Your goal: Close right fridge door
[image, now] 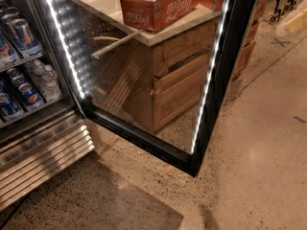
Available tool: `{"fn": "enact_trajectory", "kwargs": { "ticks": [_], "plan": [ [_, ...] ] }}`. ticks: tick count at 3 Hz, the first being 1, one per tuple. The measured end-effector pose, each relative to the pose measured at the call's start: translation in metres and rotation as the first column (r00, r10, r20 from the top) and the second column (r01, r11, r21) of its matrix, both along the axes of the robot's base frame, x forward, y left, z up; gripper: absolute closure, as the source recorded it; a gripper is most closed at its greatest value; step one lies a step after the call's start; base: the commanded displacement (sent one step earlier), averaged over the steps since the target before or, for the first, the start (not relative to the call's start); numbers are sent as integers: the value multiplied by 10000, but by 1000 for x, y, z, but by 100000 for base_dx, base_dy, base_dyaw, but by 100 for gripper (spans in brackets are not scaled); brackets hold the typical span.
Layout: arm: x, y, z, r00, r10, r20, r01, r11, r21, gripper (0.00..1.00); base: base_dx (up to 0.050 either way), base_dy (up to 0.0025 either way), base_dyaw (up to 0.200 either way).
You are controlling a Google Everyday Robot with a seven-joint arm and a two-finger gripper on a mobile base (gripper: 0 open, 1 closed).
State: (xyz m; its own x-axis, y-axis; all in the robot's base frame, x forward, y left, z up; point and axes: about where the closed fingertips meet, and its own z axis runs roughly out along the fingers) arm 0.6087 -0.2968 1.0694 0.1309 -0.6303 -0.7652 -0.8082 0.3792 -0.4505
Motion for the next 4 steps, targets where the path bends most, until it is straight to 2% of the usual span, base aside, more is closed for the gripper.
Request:
{"fn": "enact_trajectory", "kwargs": {
  "ticks": [1, 2, 3, 4],
  "plan": [
    [6, 6, -2, 9996, 285, -67, -282, 9987, 414, 0, 0, 0, 0],
    [27, 32, 13, 9936, 960, 600, -1048, 9804, 1668, 0, 0, 0, 0],
    [49, 63, 24, 9804, 1603, 1143, -1877, 9362, 2973, 0, 0, 0, 0],
    [63, 90, 28, 9644, 2174, 1505, -2587, 8936, 3669, 0, 0, 0, 0]
  ]
}}
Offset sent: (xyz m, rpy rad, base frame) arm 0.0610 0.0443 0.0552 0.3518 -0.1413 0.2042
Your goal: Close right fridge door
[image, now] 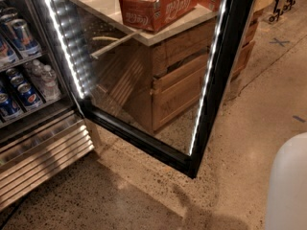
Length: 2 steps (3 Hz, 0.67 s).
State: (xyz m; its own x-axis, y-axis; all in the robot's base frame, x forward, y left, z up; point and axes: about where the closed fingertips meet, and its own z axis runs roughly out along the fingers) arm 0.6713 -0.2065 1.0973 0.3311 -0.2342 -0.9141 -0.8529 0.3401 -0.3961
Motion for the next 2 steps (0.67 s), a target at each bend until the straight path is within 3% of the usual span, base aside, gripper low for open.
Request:
{"fn": "enact_trajectory", "kwargs": {
  "ticks": [2],
  "plan": [
    [-8, 6, 1, 9997, 141, -187, -146, 9996, -255, 0, 0, 0, 0]
  ]
}}
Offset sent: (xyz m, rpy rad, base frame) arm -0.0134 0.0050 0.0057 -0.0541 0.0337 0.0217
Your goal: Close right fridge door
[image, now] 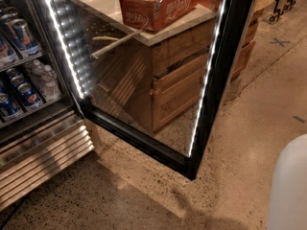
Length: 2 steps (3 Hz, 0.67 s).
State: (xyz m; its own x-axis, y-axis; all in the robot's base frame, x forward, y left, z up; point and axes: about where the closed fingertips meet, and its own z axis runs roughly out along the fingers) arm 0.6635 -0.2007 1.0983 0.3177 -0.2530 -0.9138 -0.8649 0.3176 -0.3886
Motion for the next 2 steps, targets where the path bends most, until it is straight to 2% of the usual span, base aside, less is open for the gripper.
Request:
{"fn": "enact_trajectory", "kwargs": {
  "ticks": [2],
  "plan": [
    [1, 3, -2, 9999, 101, -14, -101, 9999, -12, 0, 0, 0, 0]
  ]
}}
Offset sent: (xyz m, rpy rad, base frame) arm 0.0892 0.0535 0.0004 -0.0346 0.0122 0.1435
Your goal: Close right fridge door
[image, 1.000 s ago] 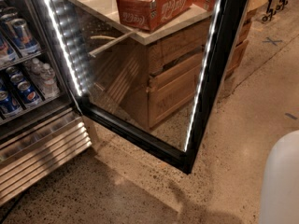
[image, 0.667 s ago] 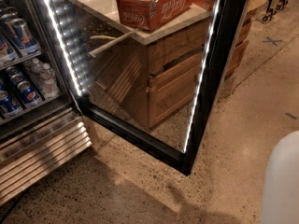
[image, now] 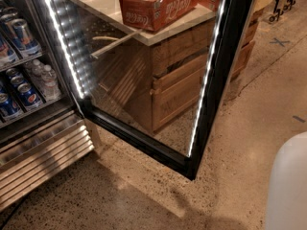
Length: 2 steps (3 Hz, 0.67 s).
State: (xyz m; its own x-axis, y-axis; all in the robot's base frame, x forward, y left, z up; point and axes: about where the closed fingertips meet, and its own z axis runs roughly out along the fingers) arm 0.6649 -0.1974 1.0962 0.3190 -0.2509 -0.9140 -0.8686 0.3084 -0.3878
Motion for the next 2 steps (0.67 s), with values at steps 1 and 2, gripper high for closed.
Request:
{"fn": "enact_trajectory", "kwargs": {
  "ticks": [1, 2],
  "plan": [
    [0, 0, -4, 9999, 64, -92, -64, 10000, -8, 0, 0, 0, 0],
    [-1, -1, -4, 9999, 64, -93, -64, 10000, -6, 0, 0, 0, 0]
  ]
}}
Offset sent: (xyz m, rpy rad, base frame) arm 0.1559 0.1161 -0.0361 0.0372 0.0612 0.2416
